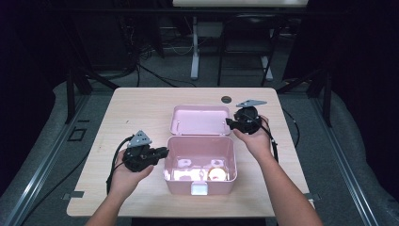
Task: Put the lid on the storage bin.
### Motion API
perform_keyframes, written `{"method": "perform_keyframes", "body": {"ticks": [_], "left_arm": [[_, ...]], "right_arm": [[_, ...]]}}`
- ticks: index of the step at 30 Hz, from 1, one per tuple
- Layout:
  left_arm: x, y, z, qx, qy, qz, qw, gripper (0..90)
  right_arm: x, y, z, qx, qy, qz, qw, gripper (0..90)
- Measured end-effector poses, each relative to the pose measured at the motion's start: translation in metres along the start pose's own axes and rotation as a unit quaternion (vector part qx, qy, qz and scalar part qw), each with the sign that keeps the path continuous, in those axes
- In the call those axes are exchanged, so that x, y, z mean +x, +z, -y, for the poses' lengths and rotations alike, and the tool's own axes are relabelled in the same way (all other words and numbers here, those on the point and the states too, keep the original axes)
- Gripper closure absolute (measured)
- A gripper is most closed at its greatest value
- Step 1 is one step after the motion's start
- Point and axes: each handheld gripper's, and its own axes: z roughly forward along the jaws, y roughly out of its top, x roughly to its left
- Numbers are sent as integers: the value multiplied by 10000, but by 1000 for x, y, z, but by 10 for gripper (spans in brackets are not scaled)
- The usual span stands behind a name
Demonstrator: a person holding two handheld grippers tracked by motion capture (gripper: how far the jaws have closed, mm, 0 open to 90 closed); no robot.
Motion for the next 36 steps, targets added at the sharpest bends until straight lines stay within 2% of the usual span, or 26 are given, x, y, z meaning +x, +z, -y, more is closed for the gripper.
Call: {"method": "perform_keyframes", "body": {"ticks": [7,13,16,20,23,29,36], "left_arm": [[0,0,0,10,20,-11,10000,816],[-2,0,0,9,33,-59,10000,816],[-2,0,0,7,23,-57,10000,817],[-2,0,0,7,14,-61,10000,818],[-2,0,0,10,19,-59,10000,818],[-2,0,0,4,-51,-44,10000,819],[-2,0,0,1,-47,-47,10000,820]], "right_arm": [[-1,8,0,109,-14,-4,9999,593],[-1,14,-2,172,65,56,9998,617],[-4,17,-2,170,253,36,9995,628],[-9,22,-2,188,535,141,9983,650],[-13,25,-2,176,743,81,9970,664],[-13,33,-4,260,829,194,9960,685],[-10,44,-10,410,781,336,9955,691]]}}
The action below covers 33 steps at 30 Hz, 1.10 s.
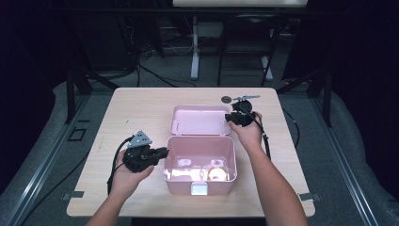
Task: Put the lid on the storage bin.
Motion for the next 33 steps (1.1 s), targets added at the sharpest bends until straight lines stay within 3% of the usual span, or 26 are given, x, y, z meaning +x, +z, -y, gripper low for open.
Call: {"method": "perform_keyframes", "body": {"ticks": [8,21,24,33], "left_arm": [[-1,-1,0,-13,37,-13,10000,834],[0,-1,0,-9,-13,29,10000,835],[0,-1,0,-12,-13,21,10000,835],[-1,-1,0,-17,-21,26,10000,835]], "right_arm": [[0,13,-2,118,190,222,9995,717],[4,15,-4,272,392,307,9984,782],[5,13,-7,339,611,313,9971,806],[9,9,-12,296,529,439,9972,825]]}}
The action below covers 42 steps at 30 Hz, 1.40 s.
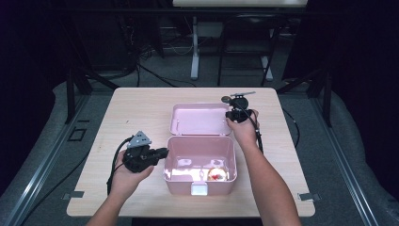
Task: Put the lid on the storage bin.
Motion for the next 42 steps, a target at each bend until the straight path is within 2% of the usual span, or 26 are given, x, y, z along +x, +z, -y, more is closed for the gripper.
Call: {"method": "perform_keyframes", "body": {"ticks": [9,10,15,20,30,42], "left_arm": [[0,0,0,16,-73,40,10000,835],[0,0,0,26,-21,51,10000,835],[-2,1,0,17,-20,34,10000,834],[-1,0,0,13,-28,60,10000,834],[-2,1,0,4,-19,41,10000,835],[-2,1,-1,32,22,33,10000,835]], "right_arm": [[0,-4,-2,-116,-35,-23,9999,831],[1,-5,-2,-128,-31,-25,9999,832],[0,-9,-3,-215,-62,-25,9997,838],[0,-14,-4,-303,10,-45,9995,843],[-2,-29,-6,-518,71,-173,9985,848],[-3,-50,-6,-821,-11,-252,9963,857]]}}
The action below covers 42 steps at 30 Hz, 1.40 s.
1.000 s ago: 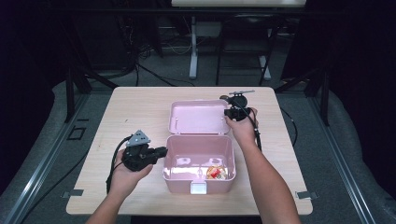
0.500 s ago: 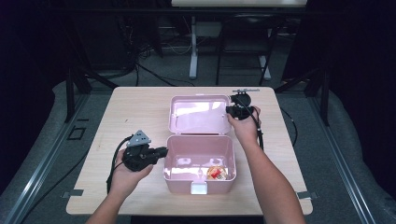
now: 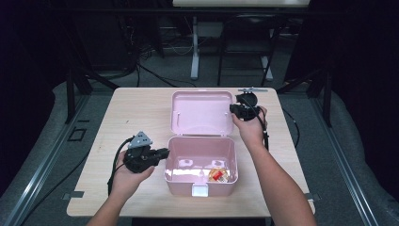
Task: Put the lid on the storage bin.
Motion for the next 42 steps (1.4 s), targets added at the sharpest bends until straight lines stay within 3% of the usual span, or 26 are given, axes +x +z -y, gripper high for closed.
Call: {"method": "perform_keyframes", "body": {"ticks": [13,17,42], "left_arm": [[-1,0,0,-21,-31,-24,10000,835],[-1,0,0,-16,-35,-31,10000,835],[-1,0,0,-13,-49,-37,10000,835]], "right_arm": [[4,-19,-1,-261,-72,-57,9996,865],[6,-24,0,-372,-200,-16,9991,865],[11,-53,2,-636,-299,-205,9973,876]]}}
